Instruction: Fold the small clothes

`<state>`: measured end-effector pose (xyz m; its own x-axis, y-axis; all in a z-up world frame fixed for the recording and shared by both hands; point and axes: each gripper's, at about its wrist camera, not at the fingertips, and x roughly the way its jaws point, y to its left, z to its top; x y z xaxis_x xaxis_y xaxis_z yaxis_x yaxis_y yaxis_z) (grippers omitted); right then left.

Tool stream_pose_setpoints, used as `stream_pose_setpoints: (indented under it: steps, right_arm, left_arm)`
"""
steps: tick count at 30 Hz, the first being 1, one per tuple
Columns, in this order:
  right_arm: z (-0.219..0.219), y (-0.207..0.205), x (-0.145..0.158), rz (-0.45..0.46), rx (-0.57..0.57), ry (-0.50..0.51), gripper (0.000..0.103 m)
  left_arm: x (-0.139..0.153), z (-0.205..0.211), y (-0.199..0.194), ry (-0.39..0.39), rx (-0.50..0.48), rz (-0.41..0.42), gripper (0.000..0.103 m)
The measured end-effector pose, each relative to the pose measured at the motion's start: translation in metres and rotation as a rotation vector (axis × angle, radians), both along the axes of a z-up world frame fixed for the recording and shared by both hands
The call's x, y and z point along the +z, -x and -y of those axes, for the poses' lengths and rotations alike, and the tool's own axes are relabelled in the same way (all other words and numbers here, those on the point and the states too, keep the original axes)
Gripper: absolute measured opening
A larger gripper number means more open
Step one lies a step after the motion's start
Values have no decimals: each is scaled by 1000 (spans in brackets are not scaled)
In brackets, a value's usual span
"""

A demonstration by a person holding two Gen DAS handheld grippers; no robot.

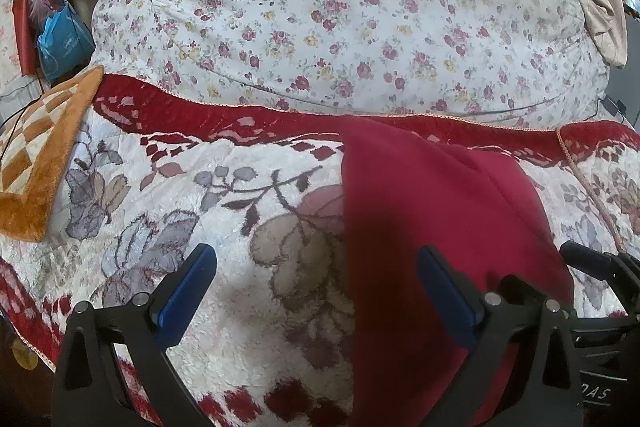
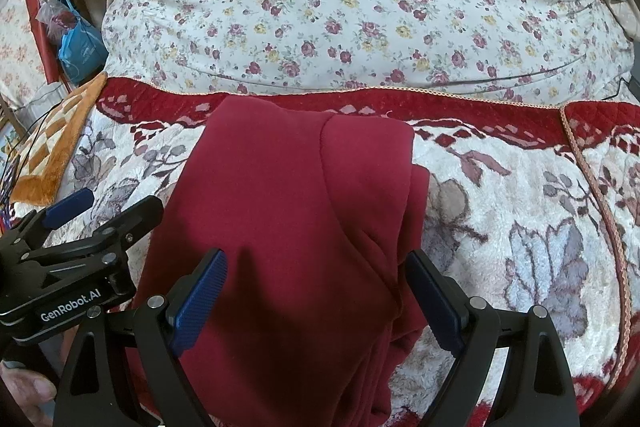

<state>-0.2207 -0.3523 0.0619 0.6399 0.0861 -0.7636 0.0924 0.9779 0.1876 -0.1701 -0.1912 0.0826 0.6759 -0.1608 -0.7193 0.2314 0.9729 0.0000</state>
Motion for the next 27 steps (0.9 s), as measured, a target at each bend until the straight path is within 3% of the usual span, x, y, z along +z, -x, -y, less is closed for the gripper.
stream_pose_setpoints:
  steps: [27]
  right_arm:
    - [2, 0, -1, -7, -9, -7, 93]
  left_arm:
    - [0, 2, 1, -2, -6, 19, 100]
